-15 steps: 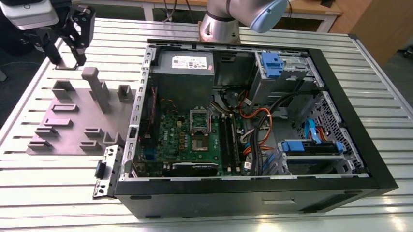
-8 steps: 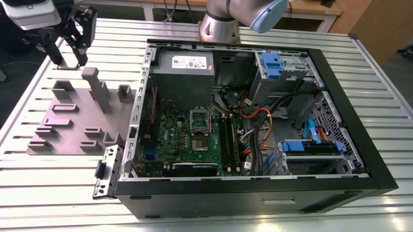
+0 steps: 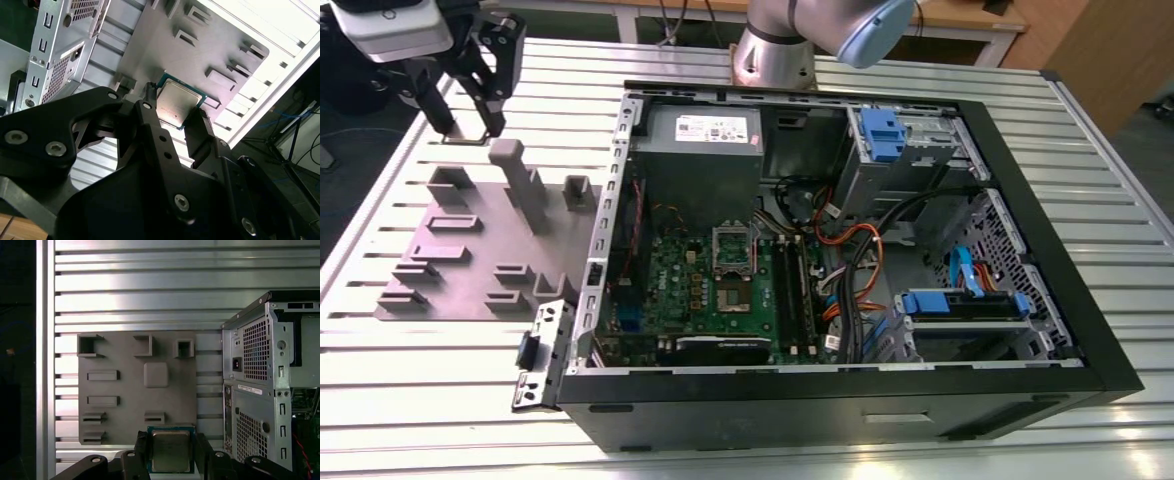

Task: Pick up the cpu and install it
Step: 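Pick up the cpu and move it towards the insertion slot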

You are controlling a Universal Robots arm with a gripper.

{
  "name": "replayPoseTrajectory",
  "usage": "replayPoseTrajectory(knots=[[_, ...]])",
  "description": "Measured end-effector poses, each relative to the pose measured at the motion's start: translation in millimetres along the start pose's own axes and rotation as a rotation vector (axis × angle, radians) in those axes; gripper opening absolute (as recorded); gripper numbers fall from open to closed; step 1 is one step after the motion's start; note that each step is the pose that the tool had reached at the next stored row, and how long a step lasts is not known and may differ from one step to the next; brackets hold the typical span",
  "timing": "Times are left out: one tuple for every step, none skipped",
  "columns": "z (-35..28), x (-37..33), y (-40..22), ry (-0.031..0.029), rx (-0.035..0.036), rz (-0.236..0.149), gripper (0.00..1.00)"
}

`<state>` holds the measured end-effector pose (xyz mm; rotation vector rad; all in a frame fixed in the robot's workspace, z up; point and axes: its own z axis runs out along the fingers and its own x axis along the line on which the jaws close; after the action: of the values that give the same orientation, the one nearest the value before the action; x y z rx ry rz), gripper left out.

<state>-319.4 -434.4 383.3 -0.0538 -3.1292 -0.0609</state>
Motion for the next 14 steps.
replayPoseTrajectory(knots=[[0.0, -0.4, 0.0, 0.0000, 0.0000, 0.000, 0.47], [0.0, -0.7, 0.0, 0.0000, 0.0000, 0.000, 0.47], [0.0, -1.1, 0.0, 0.0000, 0.0000, 0.000, 0.47], [0.0, -1.5, 0.1, 0.0000, 0.0000, 0.000, 0.47], [0.0, -1.9, 0.1, 0.0000, 0.0000, 0.000, 0.47], [0.0, -2.2, 0.1, 0.0000, 0.0000, 0.000, 0.47], [0.0, -2.4, 0.1, 0.0000, 0.0000, 0.000, 0.47], [0.0, -2.7, 0.1, 0.0000, 0.0000, 0.000, 0.47], [0.0, -3.1, 0.1, 0.0000, 0.0000, 0.000, 0.47], [0.0, -3.4, 0.1, 0.0000, 0.0000, 0.000, 0.47], [0.0, -3.7, 0.1, 0.0000, 0.0000, 0.000, 0.47], [0.0, -4.0, 0.1, 0.0000, 0.0000, 0.000, 0.47], [0.0, -4.2, 0.2, 0.0000, 0.0000, 0.000, 0.47], [0.0, -4.5, 0.2, 0.0000, 0.0000, 0.000, 0.47]])
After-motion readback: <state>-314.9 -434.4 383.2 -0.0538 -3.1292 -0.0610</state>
